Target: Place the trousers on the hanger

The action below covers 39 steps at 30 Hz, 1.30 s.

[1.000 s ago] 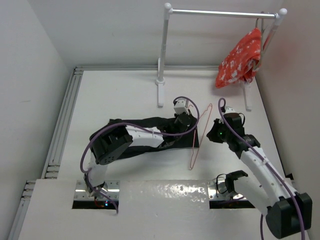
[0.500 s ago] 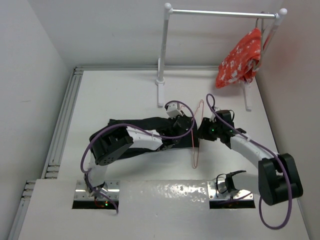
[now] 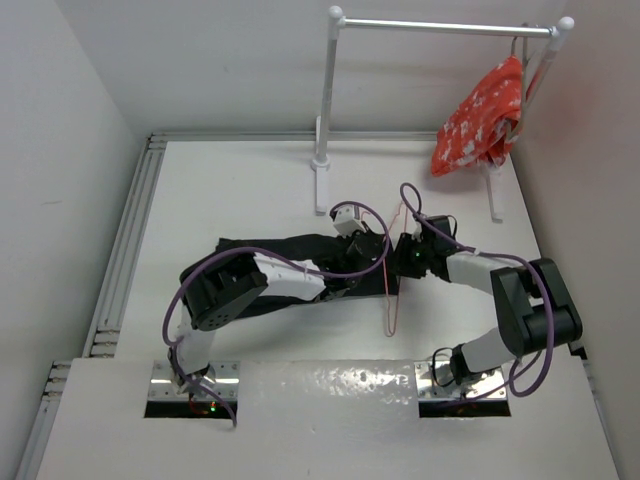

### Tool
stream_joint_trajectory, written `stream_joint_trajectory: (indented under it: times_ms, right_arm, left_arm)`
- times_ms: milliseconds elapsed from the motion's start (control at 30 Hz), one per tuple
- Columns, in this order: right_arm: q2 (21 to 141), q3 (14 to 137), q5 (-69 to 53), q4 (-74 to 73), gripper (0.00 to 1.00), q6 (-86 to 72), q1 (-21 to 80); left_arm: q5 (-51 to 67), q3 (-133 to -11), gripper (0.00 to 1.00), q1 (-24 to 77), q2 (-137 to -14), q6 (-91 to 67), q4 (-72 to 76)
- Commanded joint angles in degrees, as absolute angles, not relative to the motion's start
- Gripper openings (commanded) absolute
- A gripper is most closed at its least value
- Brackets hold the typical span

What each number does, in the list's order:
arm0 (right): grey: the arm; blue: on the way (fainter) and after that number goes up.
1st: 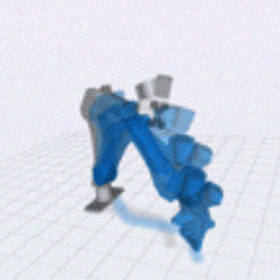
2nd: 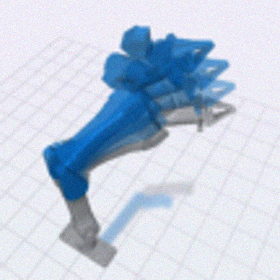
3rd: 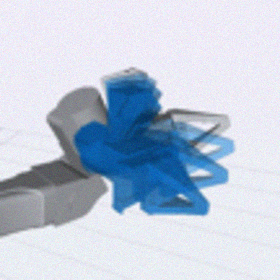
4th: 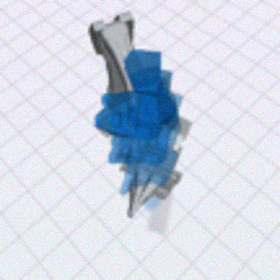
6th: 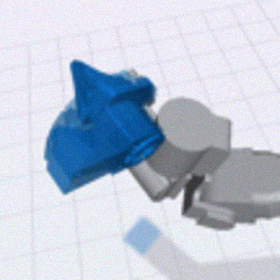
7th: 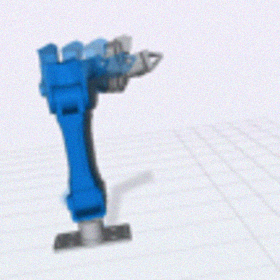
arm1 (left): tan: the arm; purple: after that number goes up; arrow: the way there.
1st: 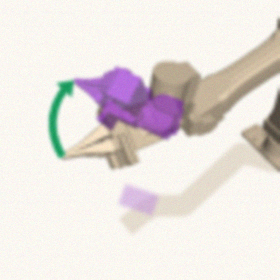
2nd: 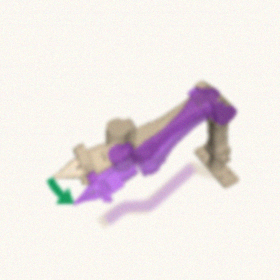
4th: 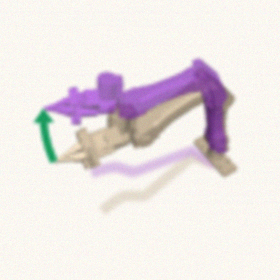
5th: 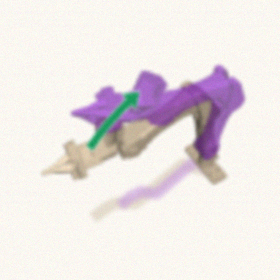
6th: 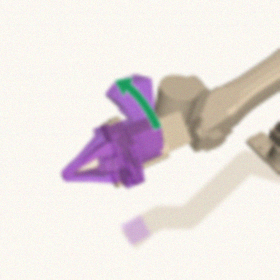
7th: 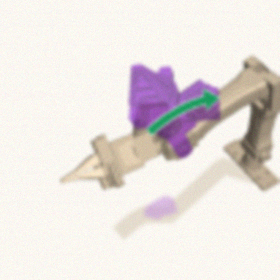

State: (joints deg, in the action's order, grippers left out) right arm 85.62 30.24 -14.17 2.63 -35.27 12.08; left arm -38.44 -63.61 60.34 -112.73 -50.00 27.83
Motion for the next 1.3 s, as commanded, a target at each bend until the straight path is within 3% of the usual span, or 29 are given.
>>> stream_joint_trajectory:
  times_ms: [0, 200, 267, 300, 367, 833, 1267]
  right_arm:
    - [87.3, 31.5, -14.8, 6.6, 0.39, -36.0, 11.8]
    - [88.3, 31.4, -13.4, 6.8, 0.39, -35.9, 11.8]
    - [88.2, 31.3, -14.0, 6.9, 0.26, -35.8, 11.8]
    - [88.2, 31.3, -13.9, 6.9, 0.09, -35.9, 11.8]
    - [86.1, 30.4, -13.6, 7.2, 0.0, -36.4, 11.8]
    - [61.7, 24.0, -1.0, 0.5, 0.0, -38.7, 8.6]
    - [59.0, 22.5, 3.2, -4.0, 0.0, -38.6, 1.3]
  left_arm:
    - [-39.0, -62.9, 0.0, 60.4, -113.4, -49.6, 29.7]
    - [-39.3, -62.1, 0.0, 60.3, -113.6, -49.7, 29.6]
    - [-39.4, -62.1, 0.0, 60.1, -113.6, -49.7, 28.9]
    - [-39.5, -62.0, 0.0, 59.9, -113.6, -49.7, 28.8]
    - [-39.5, -60.7, 0.0, 59.9, -113.3, -49.4, 29.4]
    - [-45.3, -48.5, 0.0, 56.7, -102.3, -42.6, 29.8]
    - [-51.6, -38.5, 0.0, 56.6, -87.8, -40.1, 21.2]
